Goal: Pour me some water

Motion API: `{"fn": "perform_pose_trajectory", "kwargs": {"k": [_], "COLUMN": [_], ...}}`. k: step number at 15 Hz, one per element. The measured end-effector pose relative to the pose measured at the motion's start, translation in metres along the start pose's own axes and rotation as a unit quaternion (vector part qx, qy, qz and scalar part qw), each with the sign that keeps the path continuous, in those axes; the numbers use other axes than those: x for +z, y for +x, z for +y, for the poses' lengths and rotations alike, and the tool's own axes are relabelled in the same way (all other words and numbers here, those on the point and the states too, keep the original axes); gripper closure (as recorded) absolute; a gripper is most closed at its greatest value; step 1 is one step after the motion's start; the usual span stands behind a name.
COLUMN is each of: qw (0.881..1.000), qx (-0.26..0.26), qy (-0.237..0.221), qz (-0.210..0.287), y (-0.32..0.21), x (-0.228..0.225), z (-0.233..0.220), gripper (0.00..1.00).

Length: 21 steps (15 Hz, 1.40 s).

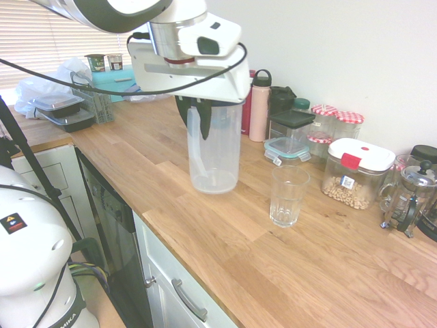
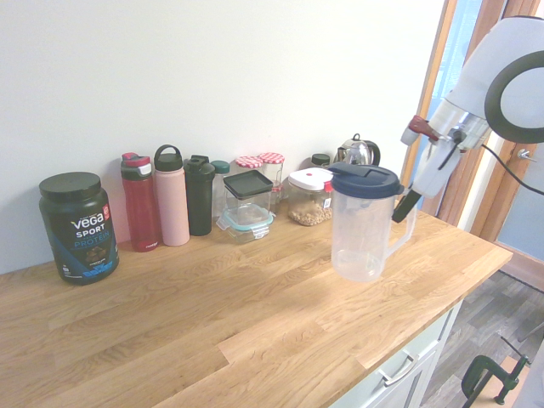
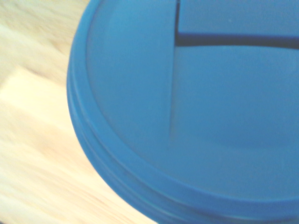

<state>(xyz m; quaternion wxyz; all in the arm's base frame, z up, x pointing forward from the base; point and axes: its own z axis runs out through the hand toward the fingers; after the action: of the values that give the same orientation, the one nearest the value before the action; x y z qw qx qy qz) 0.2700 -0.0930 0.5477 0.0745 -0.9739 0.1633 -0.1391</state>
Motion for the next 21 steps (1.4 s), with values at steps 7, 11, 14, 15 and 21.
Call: {"fn": "perform_pose_trajectory", "kwargs": {"k": [7,11,14,15,21], "qw": [0.998,0.997,0.994,0.992,0.958], "qx": [-0.042,-0.049,-0.061,-0.069,-0.155], "qy": [0.034,-0.006,-0.041,-0.055,-0.187], "qz": [-0.018,-0.053,-0.081,-0.092,-0.150], "y": [0.006,0.048,0.095,0.108,0.172], "x": [-0.024,-0.021,-0.017,-0.012,0.026], "z": [0.161,0.236,0.233,0.225,0.121], "gripper": [1.00,1.00,1.00,1.00,1.00]}}
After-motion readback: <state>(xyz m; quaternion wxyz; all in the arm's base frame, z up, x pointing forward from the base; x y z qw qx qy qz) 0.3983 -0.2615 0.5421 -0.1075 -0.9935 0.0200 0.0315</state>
